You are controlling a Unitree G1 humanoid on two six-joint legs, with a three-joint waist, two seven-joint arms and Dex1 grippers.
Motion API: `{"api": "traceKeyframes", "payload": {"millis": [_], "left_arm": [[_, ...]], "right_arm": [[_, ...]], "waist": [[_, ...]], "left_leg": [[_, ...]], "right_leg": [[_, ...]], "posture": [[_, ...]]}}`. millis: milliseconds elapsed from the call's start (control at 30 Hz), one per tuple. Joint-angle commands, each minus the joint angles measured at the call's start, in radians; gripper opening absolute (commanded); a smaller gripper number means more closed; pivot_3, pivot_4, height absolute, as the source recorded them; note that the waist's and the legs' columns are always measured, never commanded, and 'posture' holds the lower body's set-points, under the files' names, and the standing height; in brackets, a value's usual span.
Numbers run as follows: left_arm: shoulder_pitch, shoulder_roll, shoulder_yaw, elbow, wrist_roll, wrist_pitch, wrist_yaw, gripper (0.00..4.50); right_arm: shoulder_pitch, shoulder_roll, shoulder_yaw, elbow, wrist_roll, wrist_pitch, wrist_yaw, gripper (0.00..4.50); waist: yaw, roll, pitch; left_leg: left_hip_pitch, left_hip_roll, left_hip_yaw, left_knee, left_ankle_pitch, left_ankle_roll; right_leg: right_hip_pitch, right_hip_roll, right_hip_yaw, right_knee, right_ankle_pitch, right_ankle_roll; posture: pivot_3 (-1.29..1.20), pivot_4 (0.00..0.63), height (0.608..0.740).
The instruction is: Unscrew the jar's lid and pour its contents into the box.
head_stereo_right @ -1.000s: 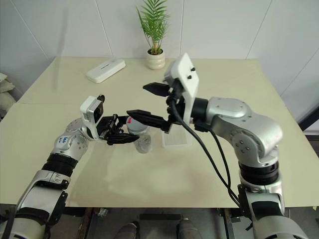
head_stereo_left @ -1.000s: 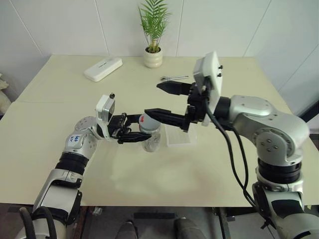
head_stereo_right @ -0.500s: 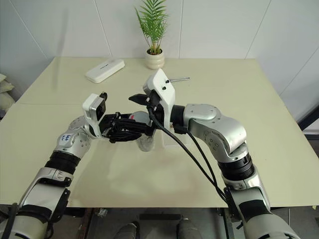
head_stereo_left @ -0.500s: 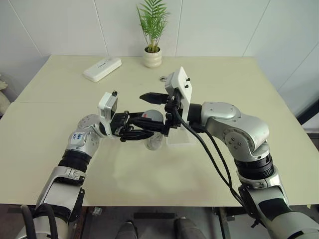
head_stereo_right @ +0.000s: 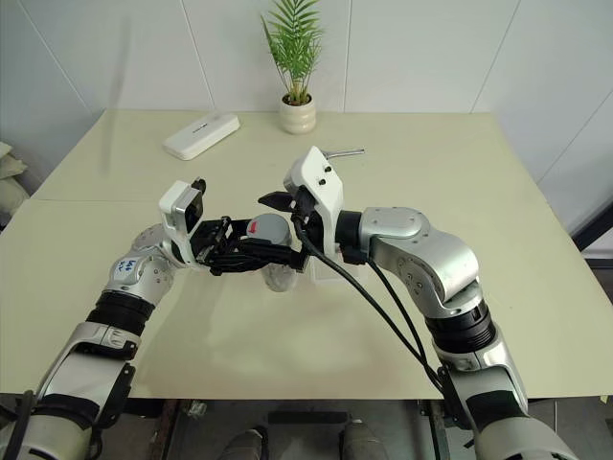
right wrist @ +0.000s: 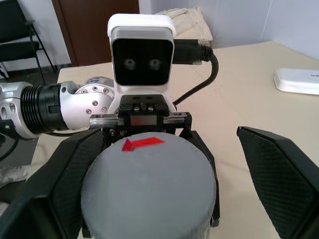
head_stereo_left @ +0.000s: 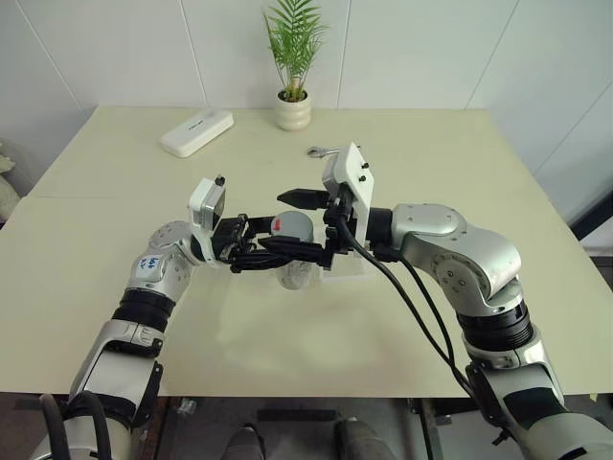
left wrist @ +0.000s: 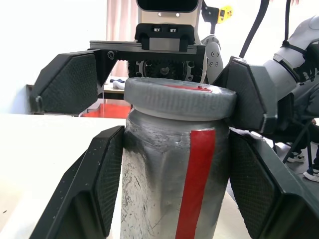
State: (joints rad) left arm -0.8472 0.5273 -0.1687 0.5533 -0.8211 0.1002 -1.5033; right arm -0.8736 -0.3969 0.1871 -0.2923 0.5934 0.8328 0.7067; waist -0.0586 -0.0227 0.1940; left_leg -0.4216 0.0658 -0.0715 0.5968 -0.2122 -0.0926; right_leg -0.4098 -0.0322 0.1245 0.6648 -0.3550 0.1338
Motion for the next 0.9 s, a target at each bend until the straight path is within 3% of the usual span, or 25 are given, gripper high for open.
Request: {"api": "traceKeyframes", "payload": {"millis": [33,900], "left_arm": [[-0.011,0.007,0.009,-0.029,-0.013,-0.004,-0.111,2.76],[-0.003,0.010,0.003,-0.034,-0.011,-0.017,-0.111,2.76]], "right_arm": [[0.008,-0.028,-0.046,-0.056,0.014,0.006,0.006,4.50],[0.031,-0.065,-0.081,-0.148,0.115,0.066,0.011,4.50]], "waist": [[0.000,0.000,0.000],[0.001,0.000,0.000]], "left_leg": [[0.000,0.000,0.000,0.000,0.000,0.000],[0.000,0.000,0.000,0.000,0.000,0.000]], "right_leg": [[0.000,0.000,0.000,0.000,0.000,0.000],[0.000,0.000,0.000,0.000,0.000,0.000]], "posture": [[0.00,0.150,0.740],[0.00,0.150,0.740]]}}
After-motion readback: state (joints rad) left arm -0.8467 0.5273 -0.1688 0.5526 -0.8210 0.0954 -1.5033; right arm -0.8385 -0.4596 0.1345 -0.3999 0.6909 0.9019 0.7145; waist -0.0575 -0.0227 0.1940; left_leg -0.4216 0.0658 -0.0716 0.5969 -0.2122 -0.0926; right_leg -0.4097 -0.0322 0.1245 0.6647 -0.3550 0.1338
